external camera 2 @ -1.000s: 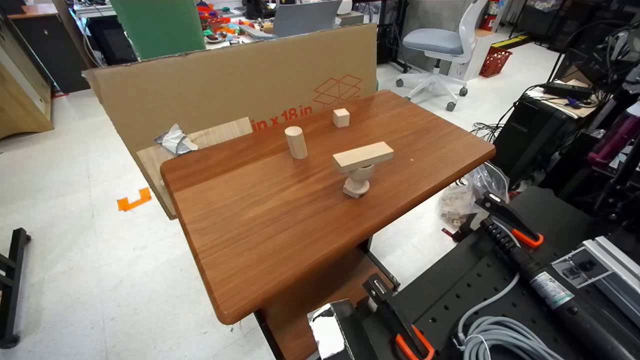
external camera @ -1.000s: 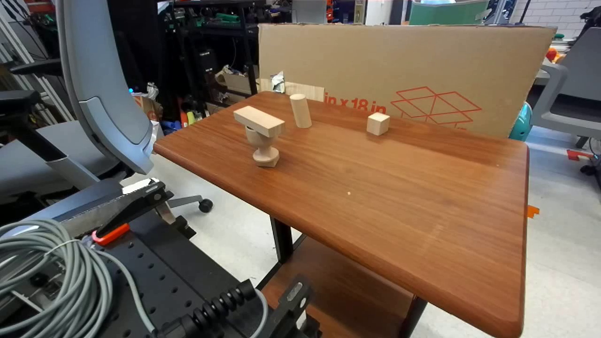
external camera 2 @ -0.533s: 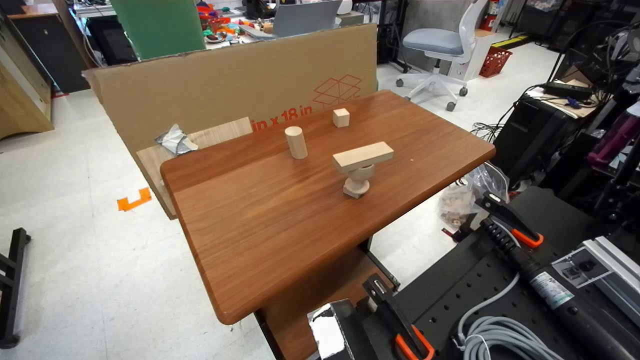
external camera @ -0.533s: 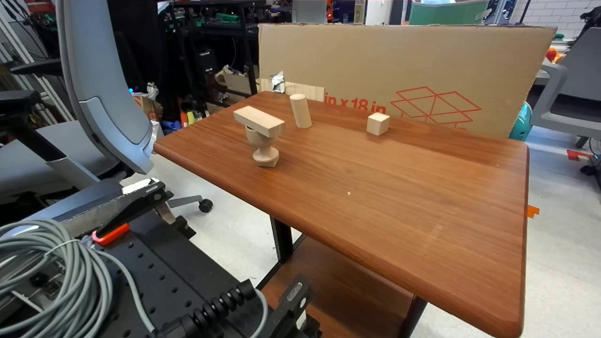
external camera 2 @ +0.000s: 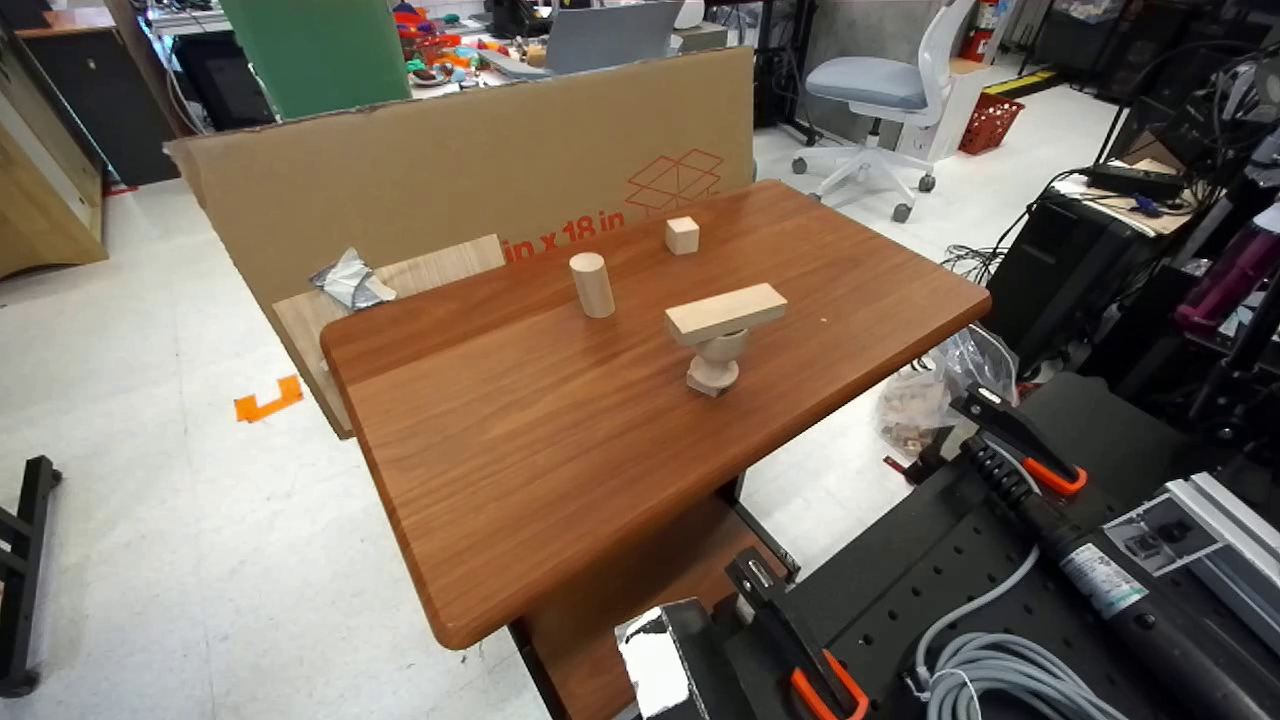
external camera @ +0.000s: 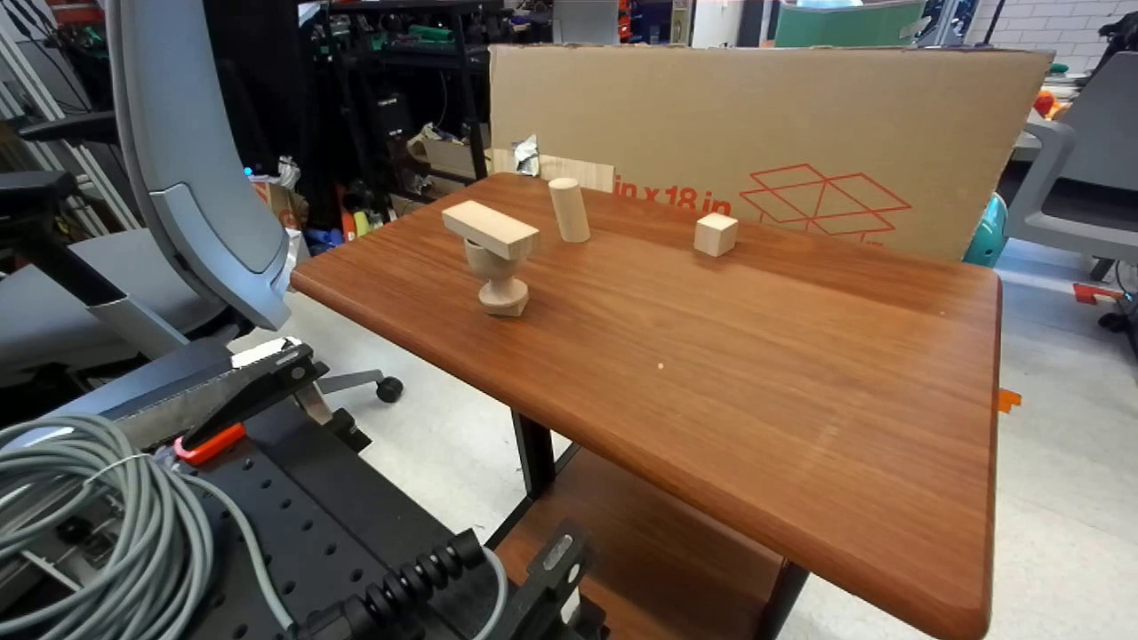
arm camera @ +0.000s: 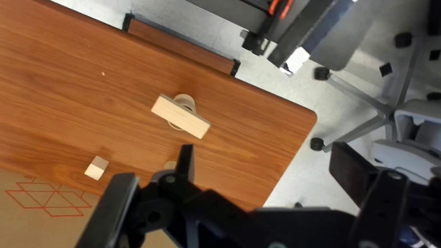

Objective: Take the block on the cap and put it on the square object

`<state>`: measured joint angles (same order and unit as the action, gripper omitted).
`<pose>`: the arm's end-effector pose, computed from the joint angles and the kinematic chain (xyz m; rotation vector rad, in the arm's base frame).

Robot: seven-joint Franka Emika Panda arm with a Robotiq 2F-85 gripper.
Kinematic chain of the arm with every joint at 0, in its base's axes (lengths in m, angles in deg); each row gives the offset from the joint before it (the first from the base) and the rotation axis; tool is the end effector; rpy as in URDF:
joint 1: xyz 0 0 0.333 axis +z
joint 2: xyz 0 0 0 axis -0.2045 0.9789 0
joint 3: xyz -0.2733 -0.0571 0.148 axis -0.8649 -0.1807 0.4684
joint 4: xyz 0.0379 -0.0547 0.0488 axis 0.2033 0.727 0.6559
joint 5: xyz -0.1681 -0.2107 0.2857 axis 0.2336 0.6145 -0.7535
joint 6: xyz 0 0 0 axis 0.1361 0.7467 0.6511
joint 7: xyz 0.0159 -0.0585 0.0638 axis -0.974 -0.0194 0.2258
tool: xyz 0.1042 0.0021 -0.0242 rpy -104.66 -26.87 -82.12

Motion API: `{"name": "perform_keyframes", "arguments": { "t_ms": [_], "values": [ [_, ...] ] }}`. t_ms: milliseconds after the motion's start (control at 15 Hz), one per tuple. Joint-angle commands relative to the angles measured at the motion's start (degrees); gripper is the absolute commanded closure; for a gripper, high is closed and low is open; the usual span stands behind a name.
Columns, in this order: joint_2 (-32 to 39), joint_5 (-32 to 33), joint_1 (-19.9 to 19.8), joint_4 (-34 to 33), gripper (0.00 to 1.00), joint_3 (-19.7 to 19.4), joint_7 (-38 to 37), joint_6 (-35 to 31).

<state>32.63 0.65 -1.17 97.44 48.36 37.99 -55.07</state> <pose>0.3860 0.0783 0.4535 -3.0101 -0.7219 -0.1299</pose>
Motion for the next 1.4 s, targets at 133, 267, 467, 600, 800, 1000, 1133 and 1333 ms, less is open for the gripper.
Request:
{"name": "perform_keyframes", "arguments": {
  "t_ms": [133,267,467,600,800,1000,1133,1333],
  "values": [
    [11.16,10.09,-2.21,-1.50,0.00,-2.25,14.20,-4.91],
    [15.07,12.05,-2.33,-1.68,0.00,-2.23,17.00,-7.84],
    [20.97,14.29,-2.97,-2.50,0.00,-1.34,18.43,-11.76],
    [23.97,15.81,-3.48,-3.29,0.00,-1.08,18.41,-13.73],
    [27.58,16.39,-4.17,-4.62,0.00,-1.16,19.09,-16.67],
    [30.32,15.52,-4.94,-5.99,0.00,-0.98,22.26,-18.25],
    [31.68,15.40,-5.34,-6.86,0.00,-0.69,24.22,-18.54],
    [33.05,15.51,-5.66,-7.36,0.00,-0.05,27.39,-19.12]
  ]
}}
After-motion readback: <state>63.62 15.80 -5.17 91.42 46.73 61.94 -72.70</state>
